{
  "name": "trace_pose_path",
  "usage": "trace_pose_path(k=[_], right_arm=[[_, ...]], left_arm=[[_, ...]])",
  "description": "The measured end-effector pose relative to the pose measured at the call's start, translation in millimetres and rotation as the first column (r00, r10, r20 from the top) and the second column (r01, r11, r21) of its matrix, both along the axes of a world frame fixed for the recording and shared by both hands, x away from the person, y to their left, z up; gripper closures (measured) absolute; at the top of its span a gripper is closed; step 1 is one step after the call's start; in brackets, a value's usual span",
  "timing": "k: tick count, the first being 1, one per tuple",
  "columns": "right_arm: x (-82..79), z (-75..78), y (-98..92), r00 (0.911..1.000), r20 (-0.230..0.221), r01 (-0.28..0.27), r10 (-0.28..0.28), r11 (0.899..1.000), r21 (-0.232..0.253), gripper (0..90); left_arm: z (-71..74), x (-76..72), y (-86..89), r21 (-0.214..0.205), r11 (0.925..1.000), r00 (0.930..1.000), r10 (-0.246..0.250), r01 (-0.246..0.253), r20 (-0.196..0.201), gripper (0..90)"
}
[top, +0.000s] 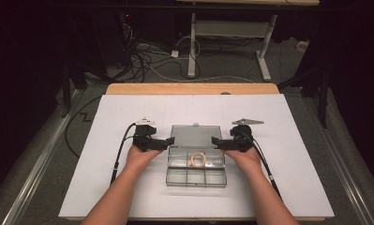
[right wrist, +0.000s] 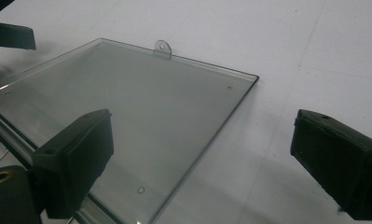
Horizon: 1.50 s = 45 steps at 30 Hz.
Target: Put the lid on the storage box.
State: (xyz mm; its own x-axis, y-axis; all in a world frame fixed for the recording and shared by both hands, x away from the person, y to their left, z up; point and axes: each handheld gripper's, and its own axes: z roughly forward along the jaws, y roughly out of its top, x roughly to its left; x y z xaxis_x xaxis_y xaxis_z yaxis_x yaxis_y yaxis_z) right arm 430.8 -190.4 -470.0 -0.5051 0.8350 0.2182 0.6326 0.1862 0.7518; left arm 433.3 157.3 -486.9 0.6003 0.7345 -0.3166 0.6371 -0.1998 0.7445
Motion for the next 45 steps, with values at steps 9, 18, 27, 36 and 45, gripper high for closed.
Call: trace_pose_path(k=[9,18,27,36,45], right_arm=[[4.3,-3.6,2.8,0.9975,-0.069,-0.01,0.012,1.0,0.019,15.8],[5.7,-6.3,0.9,0.9882,-0.149,-0.018,0.034,0.994,0.105,22.2],[6.9,-9.6,3.1,0.9777,-0.2,-0.028,0.064,0.983,0.18,28.1],[5.6,-7.3,3.6,0.9773,-0.202,-0.024,0.064,0.981,0.194,33.9],[1.0,1.6,4.3,0.9911,-0.12,-0.039,0.058,0.987,0.158,42.3]], left_arm=[[-1.2,-2.5,-3.1,0.034,0.9994,1.0,-0.005,0.005,0.003,0.0],[-1.9,-2.6,-3.5,0.033,0.9995,1.0,-0.003,0.003,0.006,0.0],[-1.7,-3.0,-3.6,0.036,0.9994,1.0,-0.002,0.002,0.005,0.0],[-0.4,-4.0,-4.3,0.026,0.9996,0.9999,-0.01,0.01,0.011,0.4],[7.2,-8.9,-5.4,-0.01,0.9987,0.9976,-0.05,0.051,0.047,14.5]])
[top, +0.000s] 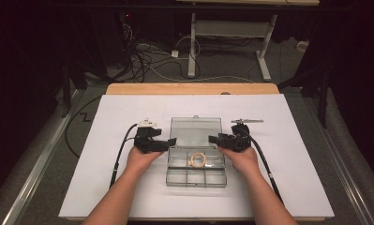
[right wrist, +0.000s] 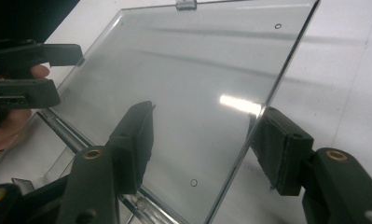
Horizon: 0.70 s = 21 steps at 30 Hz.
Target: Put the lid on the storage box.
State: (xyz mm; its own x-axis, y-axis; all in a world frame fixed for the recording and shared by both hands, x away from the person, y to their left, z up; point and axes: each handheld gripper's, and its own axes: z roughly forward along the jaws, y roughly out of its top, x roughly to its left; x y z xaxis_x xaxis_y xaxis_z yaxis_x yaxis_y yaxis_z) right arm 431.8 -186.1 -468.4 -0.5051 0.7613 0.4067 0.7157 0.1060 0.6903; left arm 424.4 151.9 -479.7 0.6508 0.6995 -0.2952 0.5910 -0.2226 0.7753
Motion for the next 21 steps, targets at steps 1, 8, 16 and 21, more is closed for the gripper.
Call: trace_pose_path(k=[1,8,16,21], right_arm=[[-0.7,1.0,0.3,0.9999,0.01,0.001,-0.001,1.0,-0.004,43.0],[-5.7,8.0,1.3,0.9956,0.093,0.013,-0.01,0.999,-0.029,49.5],[-12.1,16.3,0.3,0.9889,0.149,0.013,-0.006,0.999,-0.048,56.5],[-16.6,19.2,-0.9,0.9831,0.183,0.012,-0.002,0.998,-0.056,60.0]], left_arm=[[1.3,-0.6,-0.2,-0.01,0.9999,1.0,-0.007,0.007,0.004,15.2],[5.1,-3.3,-2.3,-0.034,0.9988,0.9994,-0.035,0.035,0.009,25.3],[8.9,-6.5,-4.1,-0.048,0.9978,0.9983,-0.043,0.045,0.039,39.9],[11.4,-9.7,-6.8,-0.039,0.9981,0.9966,-0.045,0.048,0.07,46.4]])
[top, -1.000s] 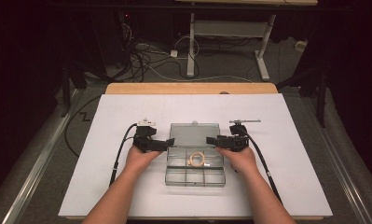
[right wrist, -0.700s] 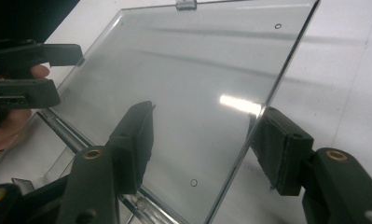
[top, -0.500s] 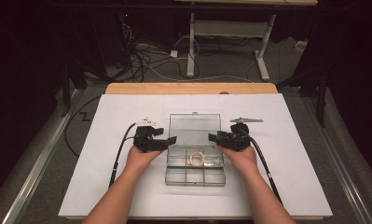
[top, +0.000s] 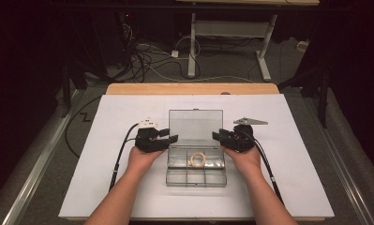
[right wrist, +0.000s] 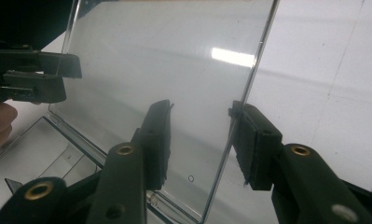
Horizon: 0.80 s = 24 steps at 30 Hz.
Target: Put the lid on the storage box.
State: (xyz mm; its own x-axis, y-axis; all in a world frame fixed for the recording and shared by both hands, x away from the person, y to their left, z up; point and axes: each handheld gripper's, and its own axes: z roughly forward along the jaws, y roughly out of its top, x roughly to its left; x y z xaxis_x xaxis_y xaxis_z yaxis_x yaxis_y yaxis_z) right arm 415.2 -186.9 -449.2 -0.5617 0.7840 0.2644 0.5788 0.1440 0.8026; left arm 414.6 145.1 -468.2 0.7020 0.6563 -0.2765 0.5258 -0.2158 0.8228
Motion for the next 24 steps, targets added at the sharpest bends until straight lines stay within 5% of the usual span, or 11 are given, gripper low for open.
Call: trace_pose_path(k=[15,24], right_arm=[[-10.1,9.9,-4.8,0.9979,0.057,-0.027,0.029,0.999,-0.041,69.2],[-22.1,14.8,-9.1,0.9953,0.09,-0.031,0.037,0.997,-0.075,75.0]], left_arm=[[6.1,-6.3,-1.5,-0.016,0.9995,0.999,-0.025,0.026,0.038,63.6],[11.2,-12.9,-0.7,0.014,0.9992,0.9961,-0.04,0.039,0.079,68.4]])
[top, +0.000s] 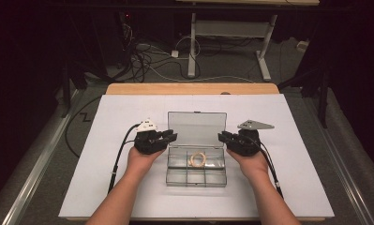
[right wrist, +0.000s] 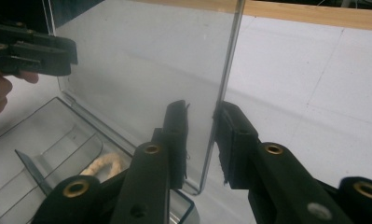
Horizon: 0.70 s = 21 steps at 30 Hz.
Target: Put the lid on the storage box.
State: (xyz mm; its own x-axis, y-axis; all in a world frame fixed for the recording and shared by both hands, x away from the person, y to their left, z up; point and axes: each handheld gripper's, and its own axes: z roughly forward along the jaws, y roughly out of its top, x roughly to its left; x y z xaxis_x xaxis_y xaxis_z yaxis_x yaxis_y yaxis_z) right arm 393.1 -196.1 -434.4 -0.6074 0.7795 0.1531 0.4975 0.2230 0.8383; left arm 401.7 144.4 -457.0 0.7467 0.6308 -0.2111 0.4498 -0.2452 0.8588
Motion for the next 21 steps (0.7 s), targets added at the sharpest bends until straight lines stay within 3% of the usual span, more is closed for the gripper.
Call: trace_pose_path(k=[12,21], right_arm=[[-21.4,2.1,-14.6,0.9988,0.048,-0.006,0.007,1.0,-0.028,83.7],[-32.8,-1.3,-10.1,0.9955,0.086,-0.036,0.04,0.999,-0.04,90.0]], left_arm=[[2.4,-6.7,0.4,0.012,0.9999,0.9996,0.0,0.0,0.027,70.7],[4.1,-14.1,0.9,0.017,0.9998,0.9987,-0.005,0.004,0.051,71.3]])
